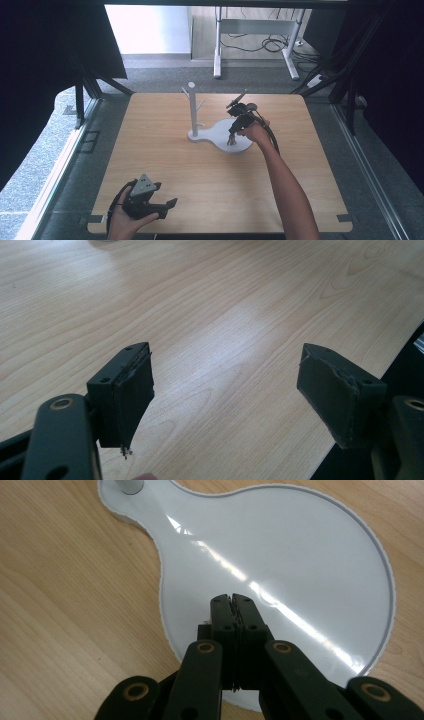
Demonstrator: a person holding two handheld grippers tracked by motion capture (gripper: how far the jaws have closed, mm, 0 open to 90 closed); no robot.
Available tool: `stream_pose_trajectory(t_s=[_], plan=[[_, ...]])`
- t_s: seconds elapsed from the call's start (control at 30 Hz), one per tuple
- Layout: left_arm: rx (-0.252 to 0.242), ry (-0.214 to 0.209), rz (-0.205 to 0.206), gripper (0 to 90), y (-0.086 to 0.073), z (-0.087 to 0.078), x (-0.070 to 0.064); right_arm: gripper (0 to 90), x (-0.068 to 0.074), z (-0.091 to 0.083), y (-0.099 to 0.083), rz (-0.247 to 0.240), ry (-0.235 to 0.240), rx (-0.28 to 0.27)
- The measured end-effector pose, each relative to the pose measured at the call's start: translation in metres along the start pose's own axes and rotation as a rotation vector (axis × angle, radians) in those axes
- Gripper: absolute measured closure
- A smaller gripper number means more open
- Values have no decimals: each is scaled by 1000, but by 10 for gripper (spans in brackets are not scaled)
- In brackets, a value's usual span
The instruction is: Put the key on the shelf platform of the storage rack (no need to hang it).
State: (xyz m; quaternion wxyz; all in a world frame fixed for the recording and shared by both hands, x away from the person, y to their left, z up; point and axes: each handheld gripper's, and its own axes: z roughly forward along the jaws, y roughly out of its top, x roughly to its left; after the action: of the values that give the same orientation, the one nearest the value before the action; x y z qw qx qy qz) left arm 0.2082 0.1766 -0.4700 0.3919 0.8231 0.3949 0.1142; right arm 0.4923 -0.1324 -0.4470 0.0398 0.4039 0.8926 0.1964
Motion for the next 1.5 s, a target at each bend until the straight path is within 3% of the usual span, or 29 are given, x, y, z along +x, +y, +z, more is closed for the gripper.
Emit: stream_pose_trajectory(t_s=[0.73, 1.0, 1.5], plan=[[-4, 2, -6, 230, -1, -1, 2, 862, -9, 25, 2, 24, -44, 20], [-1, 1, -3, 230, -1, 0, 1, 729, -8, 17, -4, 13, -27, 8], [6, -1, 2, 230, 0, 2, -2, 663, -6, -9, -32, -10, -4, -41]])
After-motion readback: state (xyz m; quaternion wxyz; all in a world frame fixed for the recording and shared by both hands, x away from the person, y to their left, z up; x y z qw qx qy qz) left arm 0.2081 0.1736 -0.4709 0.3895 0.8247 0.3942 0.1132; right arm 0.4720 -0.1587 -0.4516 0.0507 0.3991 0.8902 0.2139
